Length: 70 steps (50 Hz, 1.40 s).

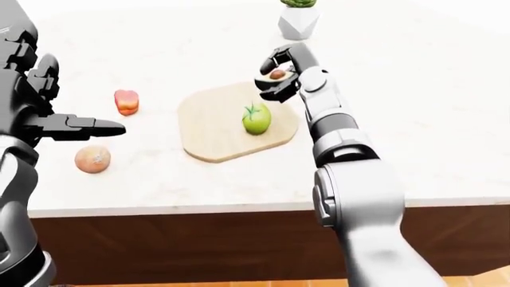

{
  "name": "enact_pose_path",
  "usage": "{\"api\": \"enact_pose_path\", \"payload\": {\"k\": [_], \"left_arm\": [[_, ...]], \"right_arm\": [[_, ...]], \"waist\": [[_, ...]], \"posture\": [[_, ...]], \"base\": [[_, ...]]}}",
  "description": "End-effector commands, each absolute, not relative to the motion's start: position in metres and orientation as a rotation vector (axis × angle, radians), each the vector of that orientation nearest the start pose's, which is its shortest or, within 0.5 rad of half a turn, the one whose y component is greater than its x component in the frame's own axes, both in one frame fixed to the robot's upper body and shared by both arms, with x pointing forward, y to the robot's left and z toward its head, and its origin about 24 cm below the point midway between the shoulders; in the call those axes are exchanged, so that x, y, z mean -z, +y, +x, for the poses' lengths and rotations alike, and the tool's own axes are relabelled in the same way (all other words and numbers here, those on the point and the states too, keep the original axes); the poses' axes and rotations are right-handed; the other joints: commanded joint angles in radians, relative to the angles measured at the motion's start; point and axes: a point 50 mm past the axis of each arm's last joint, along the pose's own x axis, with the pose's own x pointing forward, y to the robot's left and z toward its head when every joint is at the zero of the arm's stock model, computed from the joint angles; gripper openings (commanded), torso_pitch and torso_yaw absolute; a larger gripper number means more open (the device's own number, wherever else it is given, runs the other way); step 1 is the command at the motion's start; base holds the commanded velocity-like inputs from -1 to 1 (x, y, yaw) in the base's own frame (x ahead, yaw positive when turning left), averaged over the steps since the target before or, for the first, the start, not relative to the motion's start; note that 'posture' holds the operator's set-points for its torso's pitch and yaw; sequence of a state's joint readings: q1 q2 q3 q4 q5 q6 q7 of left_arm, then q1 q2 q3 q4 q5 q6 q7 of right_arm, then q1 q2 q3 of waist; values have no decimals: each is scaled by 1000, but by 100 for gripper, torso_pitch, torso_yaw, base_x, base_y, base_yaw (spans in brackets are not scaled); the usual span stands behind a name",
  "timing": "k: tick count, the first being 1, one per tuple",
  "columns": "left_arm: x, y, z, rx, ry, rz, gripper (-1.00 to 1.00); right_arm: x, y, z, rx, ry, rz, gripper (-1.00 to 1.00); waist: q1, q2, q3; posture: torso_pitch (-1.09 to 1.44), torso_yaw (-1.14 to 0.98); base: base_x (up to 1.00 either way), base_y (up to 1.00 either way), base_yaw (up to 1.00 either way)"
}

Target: Place the avocado, onion, tomato and bell pepper on the cutting board.

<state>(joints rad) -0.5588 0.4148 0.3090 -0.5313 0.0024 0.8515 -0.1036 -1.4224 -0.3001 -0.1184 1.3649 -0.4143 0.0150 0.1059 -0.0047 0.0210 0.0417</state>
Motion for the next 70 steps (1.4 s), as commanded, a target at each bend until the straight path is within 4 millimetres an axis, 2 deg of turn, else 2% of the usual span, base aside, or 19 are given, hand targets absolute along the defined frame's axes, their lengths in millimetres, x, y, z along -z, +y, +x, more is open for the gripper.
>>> {"api": "enact_pose_path", "payload": {"k": [1,3,17,30,49,63,70], "left_arm": [[-277,231,268,-221,-370,272,100],[-282,228,265,-198,-388,230,100],[-288,226,259,-164,-410,242,100],[-289,224,254,-139,-420,256,100],[-291,224,253,-133,-431,267,100],[-287,225,252,-132,-427,276,100],[-286,226,252,-135,-425,279,100]], "right_arm": [[-277,-154,434,-33,-143,-581,-52],[-281,-154,434,-33,-150,-584,-53],[-309,-148,431,-44,-203,-595,-55],[-320,-144,429,-58,-226,-597,-55],[-327,-140,428,-66,-242,-598,-55],[-324,-139,429,-72,-229,-593,-51],[-317,-137,430,-82,-210,-586,-29]], "waist": [[0,2,-32],[0,2,-33],[-3,6,-24],[-5,7,5],[-9,9,70],[-10,9,78],[-11,8,78]], "posture": [[0,0],[0,0],[1,0],[6,0],[16,0],[16,0],[16,0]], "base": [[0,0,0],[0,0,0],[0,0,0],[0,0,0],[0,0,0],[0,0,0],[0,0,0]]}}
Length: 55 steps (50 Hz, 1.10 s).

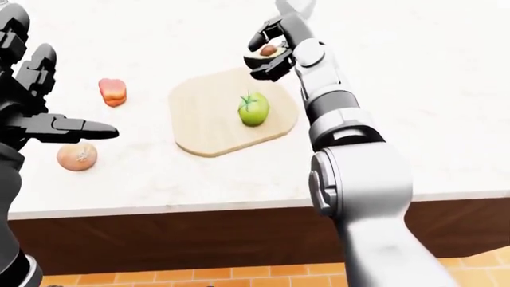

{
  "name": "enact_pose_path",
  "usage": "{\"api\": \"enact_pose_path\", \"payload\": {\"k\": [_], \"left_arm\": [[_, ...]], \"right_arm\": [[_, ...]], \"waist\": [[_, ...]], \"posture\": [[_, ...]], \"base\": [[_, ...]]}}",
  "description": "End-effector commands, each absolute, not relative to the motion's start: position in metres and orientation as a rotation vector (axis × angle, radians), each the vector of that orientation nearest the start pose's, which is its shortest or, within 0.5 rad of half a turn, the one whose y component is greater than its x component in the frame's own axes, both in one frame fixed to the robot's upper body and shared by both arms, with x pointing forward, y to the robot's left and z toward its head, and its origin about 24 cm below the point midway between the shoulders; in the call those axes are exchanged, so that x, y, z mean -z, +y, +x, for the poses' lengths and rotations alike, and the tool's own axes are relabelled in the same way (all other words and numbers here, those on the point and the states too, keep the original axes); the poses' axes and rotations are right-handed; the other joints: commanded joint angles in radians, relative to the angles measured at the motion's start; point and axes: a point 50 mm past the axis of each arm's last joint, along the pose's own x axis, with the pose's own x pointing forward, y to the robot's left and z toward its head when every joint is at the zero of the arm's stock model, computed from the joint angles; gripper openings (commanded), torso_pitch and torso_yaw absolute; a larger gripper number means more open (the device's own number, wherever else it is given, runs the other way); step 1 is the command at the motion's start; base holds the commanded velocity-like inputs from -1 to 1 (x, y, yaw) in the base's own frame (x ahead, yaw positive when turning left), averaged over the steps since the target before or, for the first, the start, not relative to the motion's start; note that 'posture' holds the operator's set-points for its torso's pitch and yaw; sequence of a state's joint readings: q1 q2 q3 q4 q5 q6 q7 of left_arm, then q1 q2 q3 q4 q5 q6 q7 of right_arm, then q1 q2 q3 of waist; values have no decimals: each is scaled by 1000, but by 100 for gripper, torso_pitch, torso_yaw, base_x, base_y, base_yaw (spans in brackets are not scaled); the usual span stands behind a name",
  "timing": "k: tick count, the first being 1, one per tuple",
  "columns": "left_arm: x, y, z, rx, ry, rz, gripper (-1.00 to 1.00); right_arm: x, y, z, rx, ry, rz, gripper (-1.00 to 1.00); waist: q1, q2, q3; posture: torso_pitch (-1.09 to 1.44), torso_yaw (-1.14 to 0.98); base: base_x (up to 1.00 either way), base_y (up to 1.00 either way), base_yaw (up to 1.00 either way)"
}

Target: Place the avocado, onion, tomato and bell pepper on the cutting board.

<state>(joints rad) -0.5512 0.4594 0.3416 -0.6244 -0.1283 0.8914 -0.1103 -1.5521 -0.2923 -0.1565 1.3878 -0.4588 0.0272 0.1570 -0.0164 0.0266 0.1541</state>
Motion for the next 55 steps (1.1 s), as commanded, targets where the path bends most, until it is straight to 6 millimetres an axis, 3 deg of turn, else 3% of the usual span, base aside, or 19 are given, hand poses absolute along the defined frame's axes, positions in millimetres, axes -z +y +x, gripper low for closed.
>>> {"api": "enact_pose_path", "payload": {"k": [1,25,34,44,55], "left_arm": [[-286,227,252,-136,-425,278,100],[-286,228,252,-140,-423,289,100],[-284,229,251,-143,-419,291,100],[-284,229,252,-142,-420,291,100],[-285,229,252,-141,-421,292,100]], "right_arm": [[-316,-137,430,-84,-205,-584,-28],[-306,-137,432,-89,-166,-566,-15],[-301,-136,433,-97,-151,-563,14],[-301,-137,433,-93,-146,-560,67],[-306,-138,432,-81,-156,-557,69]], "waist": [[1,3,-35],[1,4,-37],[2,4,-38],[2,4,-39],[2,3,-40]], "posture": [[16,0],[16,0],[16,0],[16,0],[16,0]], "base": [[0,0,0],[0,0,0],[0,0,0],[0,0,0],[0,0,0]]}}
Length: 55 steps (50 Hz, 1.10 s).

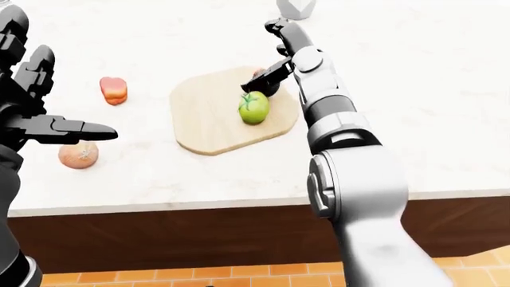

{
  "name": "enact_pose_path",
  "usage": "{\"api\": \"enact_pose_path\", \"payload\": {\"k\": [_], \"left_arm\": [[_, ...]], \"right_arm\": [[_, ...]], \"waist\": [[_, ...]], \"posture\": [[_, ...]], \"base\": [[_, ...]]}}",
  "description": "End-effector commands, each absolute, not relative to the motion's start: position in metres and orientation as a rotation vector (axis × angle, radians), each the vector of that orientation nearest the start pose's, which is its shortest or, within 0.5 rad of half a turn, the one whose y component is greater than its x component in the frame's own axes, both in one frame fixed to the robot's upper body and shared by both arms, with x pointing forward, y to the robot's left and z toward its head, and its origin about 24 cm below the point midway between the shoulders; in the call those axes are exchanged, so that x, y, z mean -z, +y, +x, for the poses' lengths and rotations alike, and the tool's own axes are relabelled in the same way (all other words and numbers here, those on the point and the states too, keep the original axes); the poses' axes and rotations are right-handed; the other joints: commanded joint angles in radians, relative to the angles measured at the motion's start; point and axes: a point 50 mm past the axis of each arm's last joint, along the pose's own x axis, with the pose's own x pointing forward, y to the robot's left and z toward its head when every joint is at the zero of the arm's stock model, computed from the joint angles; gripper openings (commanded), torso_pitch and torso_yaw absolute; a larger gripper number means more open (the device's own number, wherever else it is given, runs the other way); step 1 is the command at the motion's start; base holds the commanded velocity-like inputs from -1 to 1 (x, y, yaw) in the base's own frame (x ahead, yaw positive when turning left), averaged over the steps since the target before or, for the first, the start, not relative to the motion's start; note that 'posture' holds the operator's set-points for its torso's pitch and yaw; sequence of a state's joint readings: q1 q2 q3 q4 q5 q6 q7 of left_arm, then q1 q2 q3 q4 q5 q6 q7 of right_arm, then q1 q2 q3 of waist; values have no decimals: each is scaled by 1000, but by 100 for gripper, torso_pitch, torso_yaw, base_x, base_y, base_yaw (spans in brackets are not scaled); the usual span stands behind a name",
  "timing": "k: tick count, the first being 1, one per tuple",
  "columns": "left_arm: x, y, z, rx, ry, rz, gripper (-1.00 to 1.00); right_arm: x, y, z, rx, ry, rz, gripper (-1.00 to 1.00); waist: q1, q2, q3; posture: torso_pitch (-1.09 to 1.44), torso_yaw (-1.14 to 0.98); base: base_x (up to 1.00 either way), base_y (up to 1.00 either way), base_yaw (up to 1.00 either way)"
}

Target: Place the avocado, onion, tomato and bell pepper on the cutting board.

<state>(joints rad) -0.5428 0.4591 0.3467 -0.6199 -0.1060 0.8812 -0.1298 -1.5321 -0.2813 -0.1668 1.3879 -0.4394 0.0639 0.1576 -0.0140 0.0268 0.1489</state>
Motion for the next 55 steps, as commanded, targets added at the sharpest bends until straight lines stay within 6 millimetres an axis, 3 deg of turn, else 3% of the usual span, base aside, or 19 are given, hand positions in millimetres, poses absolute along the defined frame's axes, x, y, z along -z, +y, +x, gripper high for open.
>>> {"api": "enact_pose_path", "payload": {"k": [1,15,21,30,38,55], "left_arm": [[-285,229,252,-141,-420,290,100],[-284,229,251,-145,-421,291,100],[-286,230,252,-154,-421,287,100],[-292,232,257,-170,-424,276,100],[-292,236,256,-197,-405,265,100],[-291,249,248,-258,-379,281,100]], "right_arm": [[-307,-139,432,-78,-159,-557,69],[-334,-144,427,-42,-235,-542,70],[-348,-141,424,-67,-277,-564,100],[-370,-142,416,-67,-355,-529,100],[-366,-156,409,-21,-379,-451,100],[-354,-161,348,-24,-457,-361,100]], "waist": [[0,3,-35],[0,3,-31],[-1,3,-30],[-2,3,-27],[1,-1,-27],[7,-6,-24]], "posture": [[16,0],[16,0],[16,0],[16,0],[16,0],[16,0]], "base": [[0,0,0],[0,0,0],[0,0,0],[0,0,0],[0,0,0],[0,0,0]]}}
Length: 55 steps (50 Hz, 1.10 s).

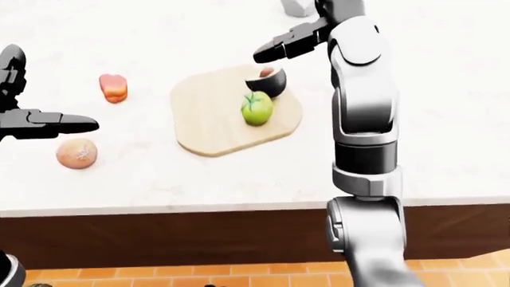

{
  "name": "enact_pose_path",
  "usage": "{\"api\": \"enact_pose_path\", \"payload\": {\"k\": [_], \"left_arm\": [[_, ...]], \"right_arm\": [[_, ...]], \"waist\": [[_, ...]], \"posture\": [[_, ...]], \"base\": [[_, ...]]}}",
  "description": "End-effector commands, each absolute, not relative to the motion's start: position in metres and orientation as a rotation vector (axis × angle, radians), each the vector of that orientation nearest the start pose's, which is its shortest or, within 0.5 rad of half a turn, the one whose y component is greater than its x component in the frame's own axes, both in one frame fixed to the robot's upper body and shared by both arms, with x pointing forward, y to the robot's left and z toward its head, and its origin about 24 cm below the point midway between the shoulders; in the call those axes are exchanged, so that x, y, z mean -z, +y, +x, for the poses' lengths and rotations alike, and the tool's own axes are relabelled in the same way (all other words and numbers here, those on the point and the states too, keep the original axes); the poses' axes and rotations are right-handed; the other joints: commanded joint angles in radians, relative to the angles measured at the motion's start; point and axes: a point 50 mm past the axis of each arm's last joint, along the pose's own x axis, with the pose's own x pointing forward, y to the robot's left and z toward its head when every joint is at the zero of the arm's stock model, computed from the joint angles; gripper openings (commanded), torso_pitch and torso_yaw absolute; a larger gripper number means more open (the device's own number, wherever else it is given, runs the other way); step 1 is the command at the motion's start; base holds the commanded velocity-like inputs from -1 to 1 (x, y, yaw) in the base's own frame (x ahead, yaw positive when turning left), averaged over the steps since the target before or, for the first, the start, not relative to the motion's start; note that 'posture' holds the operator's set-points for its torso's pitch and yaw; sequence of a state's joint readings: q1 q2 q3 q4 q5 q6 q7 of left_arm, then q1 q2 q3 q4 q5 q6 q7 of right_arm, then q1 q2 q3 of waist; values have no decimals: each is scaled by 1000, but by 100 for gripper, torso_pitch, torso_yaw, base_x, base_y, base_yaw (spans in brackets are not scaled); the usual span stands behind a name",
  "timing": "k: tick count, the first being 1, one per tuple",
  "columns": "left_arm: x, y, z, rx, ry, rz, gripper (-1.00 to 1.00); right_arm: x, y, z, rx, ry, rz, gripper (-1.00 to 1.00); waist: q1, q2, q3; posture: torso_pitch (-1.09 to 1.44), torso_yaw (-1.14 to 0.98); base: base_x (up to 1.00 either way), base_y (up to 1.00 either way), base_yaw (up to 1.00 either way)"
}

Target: Place the avocado, onion, tomato and bell pepper on the cutting board.

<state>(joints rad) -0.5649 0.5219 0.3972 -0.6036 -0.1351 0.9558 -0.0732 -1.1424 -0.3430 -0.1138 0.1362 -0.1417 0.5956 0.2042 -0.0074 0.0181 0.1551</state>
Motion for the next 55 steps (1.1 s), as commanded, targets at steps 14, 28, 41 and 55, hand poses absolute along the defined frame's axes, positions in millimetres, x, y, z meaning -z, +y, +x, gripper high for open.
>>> {"api": "enact_pose_path", "payload": {"k": [14,28,41,55], "left_arm": [[-279,254,230,-233,-323,250,100],[-237,258,226,-231,-211,258,100],[-224,264,229,-253,-180,331,100],[-210,276,247,-300,-151,341,100]], "right_arm": [[-341,-164,337,-5,-456,-337,100],[-330,-166,338,1,-443,-327,100],[-326,-166,340,3,-437,-324,100],[-324,-166,339,10,-433,-325,100]], "waist": [[-2,6,-34],[-1,4,-36],[3,0,-39],[5,-1,-42]], "posture": [[16,0],[16,0],[16,0],[16,0]], "base": [[0,0,0],[0,0,0],[0,0,0],[0,0,0]]}}
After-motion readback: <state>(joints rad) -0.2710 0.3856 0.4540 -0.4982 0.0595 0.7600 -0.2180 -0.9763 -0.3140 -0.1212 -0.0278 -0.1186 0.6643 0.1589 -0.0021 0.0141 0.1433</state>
